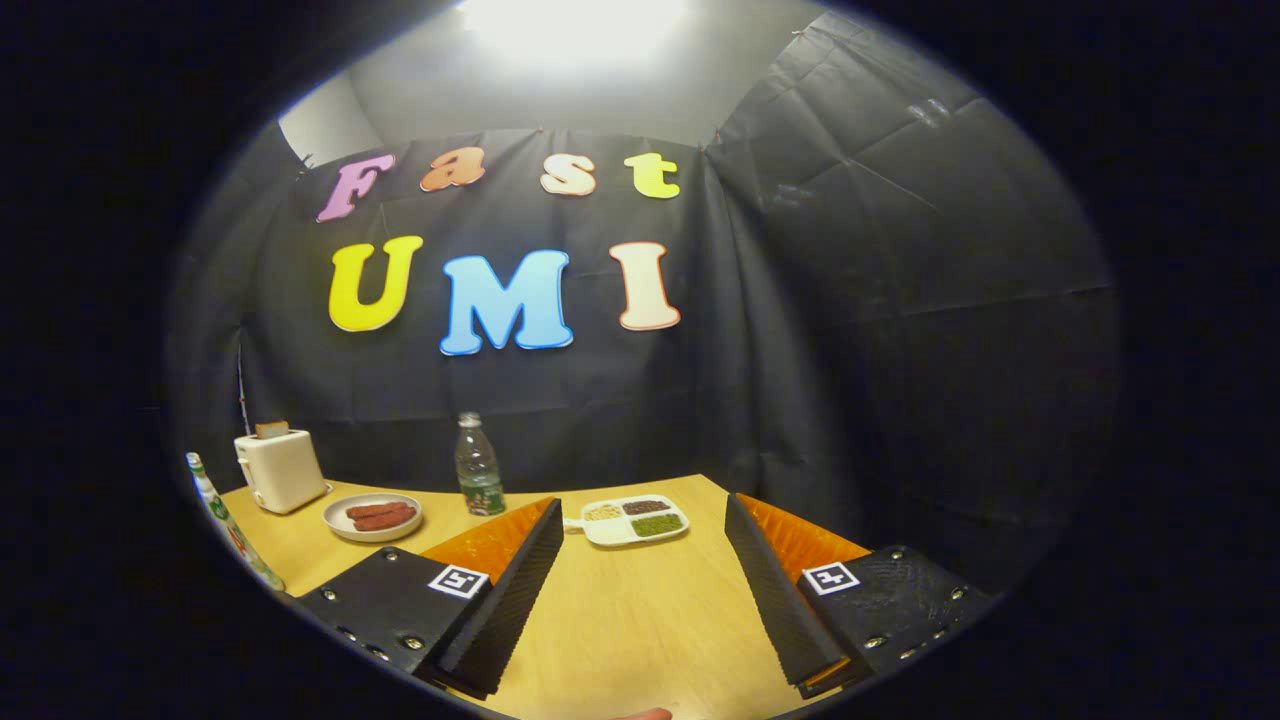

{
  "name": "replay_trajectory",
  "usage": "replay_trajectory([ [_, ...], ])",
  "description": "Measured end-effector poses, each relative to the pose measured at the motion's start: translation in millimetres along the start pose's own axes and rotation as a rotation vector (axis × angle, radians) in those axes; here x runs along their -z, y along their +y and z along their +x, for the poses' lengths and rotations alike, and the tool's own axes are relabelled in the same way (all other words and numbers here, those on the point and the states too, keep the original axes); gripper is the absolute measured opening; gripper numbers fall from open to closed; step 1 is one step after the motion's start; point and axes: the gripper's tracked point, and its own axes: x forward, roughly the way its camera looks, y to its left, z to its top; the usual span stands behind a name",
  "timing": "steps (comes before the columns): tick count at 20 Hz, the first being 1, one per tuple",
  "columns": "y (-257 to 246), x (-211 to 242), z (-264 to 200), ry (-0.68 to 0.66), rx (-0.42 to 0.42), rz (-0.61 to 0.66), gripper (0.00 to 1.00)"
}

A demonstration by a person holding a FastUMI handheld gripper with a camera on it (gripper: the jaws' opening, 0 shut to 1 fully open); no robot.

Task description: Take the bottle from table, then pour the juice into the cup, finally place the bottle on the coaster

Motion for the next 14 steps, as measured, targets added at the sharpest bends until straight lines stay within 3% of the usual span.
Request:
replay_trajectory([
  [8, 157, -30, -54, -0.054, -0.243, 0.033, 0.98],
  [14, 254, 1, -81, 0.0, -0.399, 0.053, 0.99],
])
